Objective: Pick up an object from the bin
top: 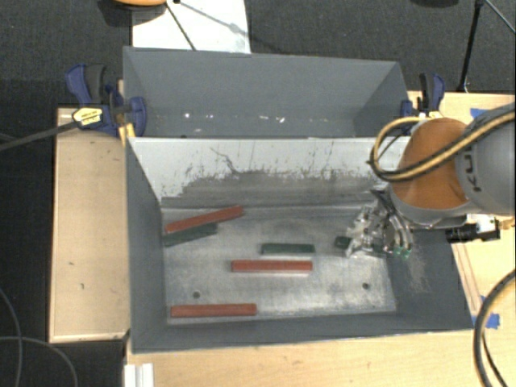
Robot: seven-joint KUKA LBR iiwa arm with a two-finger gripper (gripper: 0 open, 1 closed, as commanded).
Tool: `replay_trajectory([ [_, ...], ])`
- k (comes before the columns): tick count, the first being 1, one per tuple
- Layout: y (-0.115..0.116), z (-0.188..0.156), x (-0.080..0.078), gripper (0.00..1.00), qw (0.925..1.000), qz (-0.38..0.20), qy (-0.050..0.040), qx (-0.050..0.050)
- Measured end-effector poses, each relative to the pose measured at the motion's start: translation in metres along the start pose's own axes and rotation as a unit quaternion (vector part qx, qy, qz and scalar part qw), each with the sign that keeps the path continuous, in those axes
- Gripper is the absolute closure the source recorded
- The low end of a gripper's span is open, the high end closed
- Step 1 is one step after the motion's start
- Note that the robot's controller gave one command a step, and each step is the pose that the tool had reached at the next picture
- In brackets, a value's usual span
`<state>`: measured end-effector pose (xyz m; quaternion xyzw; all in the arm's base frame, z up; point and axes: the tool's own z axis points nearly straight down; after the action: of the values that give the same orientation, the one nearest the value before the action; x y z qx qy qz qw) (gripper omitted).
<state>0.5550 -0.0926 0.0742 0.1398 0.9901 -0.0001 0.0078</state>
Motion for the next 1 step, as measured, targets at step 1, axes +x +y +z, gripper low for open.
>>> replay_trajectory([
  [1, -0.0001, 0.0000, -0.0001, 1.00, 1.0000, 0.000, 0.0000, 0.000],
])
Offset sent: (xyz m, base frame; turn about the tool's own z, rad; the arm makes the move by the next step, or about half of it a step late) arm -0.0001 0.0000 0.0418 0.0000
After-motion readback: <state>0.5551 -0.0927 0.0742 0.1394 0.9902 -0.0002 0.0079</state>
